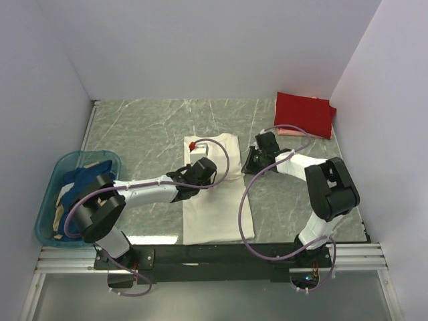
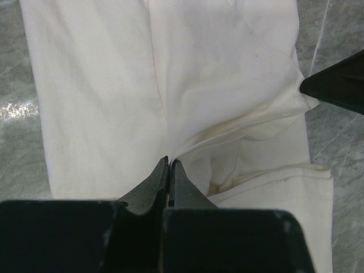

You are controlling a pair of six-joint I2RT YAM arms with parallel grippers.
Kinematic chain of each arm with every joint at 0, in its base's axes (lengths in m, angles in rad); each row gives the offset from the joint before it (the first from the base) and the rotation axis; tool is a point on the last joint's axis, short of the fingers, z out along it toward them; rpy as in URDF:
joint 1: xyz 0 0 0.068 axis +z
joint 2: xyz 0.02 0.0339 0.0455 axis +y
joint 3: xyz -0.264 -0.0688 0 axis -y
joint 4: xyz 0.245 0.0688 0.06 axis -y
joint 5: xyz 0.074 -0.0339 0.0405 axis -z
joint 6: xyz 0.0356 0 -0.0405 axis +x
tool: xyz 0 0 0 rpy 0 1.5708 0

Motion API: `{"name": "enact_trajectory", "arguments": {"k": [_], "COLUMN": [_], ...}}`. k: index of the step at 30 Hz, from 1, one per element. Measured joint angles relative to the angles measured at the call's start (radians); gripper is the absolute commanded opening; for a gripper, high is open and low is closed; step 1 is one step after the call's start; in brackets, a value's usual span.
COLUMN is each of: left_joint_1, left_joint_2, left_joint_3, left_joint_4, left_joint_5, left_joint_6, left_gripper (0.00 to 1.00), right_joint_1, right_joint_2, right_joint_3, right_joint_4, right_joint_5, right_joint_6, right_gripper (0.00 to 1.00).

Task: Fold and stack the t-shirts
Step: Fold the tshirt

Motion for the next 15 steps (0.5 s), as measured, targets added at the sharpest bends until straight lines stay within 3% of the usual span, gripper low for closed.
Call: {"name": "enact_trajectory", "arguments": {"k": [6,15], "left_joint_1": [0.0,0.004], "left_joint_2": [0.0,-0.005], "left_joint_3": [0.0,-0.027], "left_joint_4": [0.0,0.002], "left_joint_5": [0.0,-0.002], "left_joint_6": [0.0,-0.011], "left_gripper": [0.01,0.01], "right_joint_1": [0.0,0.001], "right_joint_2": [-0.001,-0.037], "right_joint_3": [-0.01,0.007], "right_joint_4": [0.005,-0.006], "right_joint_5": [-0.008,-0.03], "right_joint_6": [0.01,0.023], "right_gripper": [0.01,0.0]}}
